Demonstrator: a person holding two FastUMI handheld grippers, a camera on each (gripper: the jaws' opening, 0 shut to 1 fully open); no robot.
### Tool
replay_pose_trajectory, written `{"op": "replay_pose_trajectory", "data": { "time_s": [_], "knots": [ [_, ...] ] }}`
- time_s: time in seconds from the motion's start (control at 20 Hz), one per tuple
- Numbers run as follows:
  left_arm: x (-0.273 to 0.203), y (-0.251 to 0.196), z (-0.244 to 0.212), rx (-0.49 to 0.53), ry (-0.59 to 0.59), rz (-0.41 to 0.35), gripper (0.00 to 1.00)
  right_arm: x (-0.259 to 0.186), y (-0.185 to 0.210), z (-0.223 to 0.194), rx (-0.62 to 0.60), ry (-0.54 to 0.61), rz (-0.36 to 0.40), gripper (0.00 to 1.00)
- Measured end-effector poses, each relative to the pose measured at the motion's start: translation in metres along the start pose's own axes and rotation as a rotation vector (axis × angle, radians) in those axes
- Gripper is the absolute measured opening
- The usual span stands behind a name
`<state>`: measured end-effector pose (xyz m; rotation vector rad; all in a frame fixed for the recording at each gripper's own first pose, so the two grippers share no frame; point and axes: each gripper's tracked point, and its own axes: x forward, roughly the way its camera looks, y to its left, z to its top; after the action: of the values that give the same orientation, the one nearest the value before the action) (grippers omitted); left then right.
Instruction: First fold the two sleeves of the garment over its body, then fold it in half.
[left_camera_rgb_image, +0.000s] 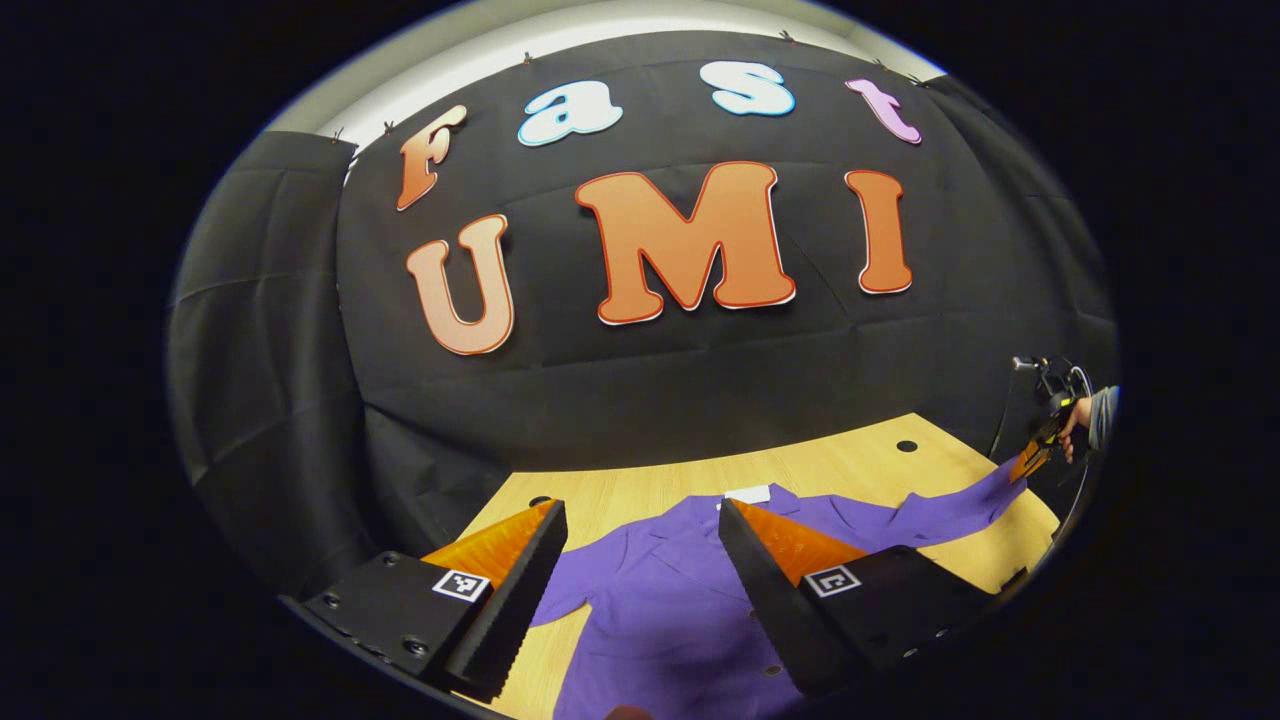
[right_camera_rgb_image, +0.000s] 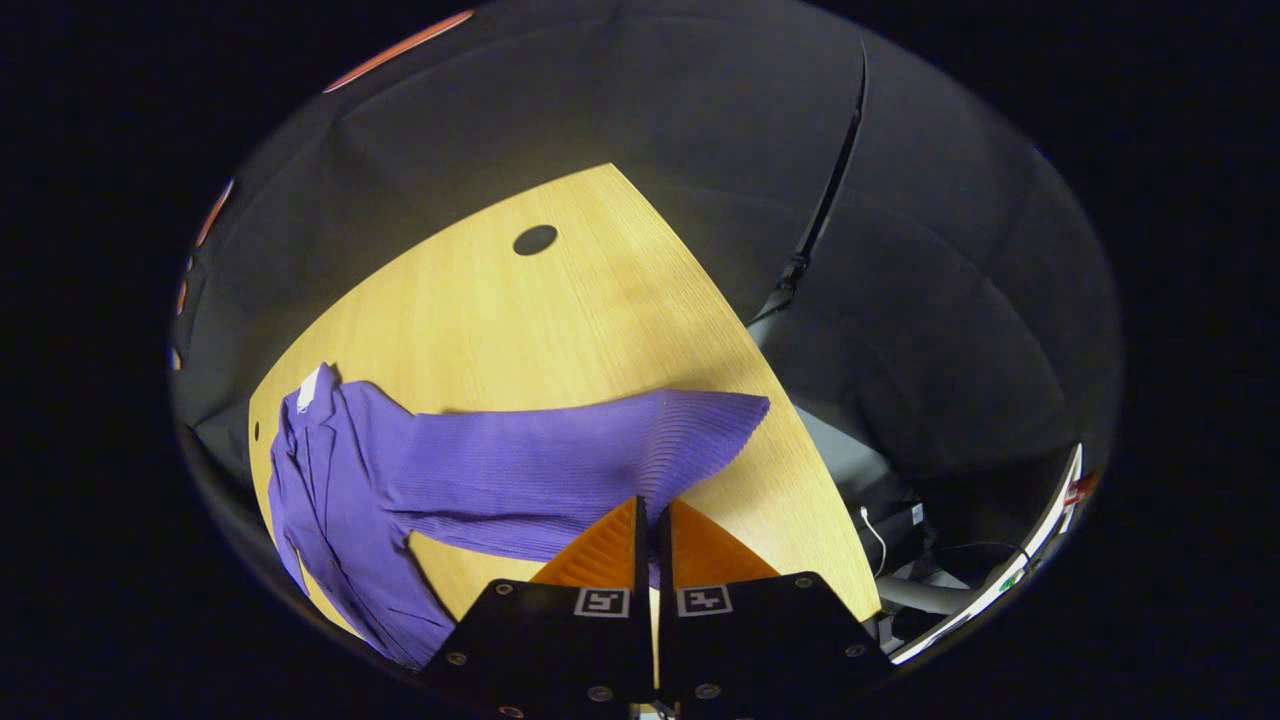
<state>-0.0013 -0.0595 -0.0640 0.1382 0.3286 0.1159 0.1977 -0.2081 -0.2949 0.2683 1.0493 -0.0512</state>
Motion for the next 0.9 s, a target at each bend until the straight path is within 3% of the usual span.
{"op": "replay_pose_trajectory", "data": {
  "time_s": [0.45,0.65,0.8,0.9],
  "knots": [
    [0.022,0.071,-0.023,-0.048,0.003,-0.016,0.98,-0.078,0.115,0.020,-0.060,-0.106,0.073,0.02],
    [0.027,0.104,-0.038,-0.066,0.017,0.000,0.98,-0.108,0.182,0.023,-0.132,-0.150,0.130,0.03],
    [0.031,0.127,-0.049,-0.083,0.035,0.017,0.98,-0.121,0.242,0.019,-0.203,-0.179,0.228,0.02],
    [0.032,0.145,-0.058,-0.087,0.051,0.035,0.98,-0.129,0.274,0.013,-0.260,-0.186,0.240,0.03]
  ]
}}
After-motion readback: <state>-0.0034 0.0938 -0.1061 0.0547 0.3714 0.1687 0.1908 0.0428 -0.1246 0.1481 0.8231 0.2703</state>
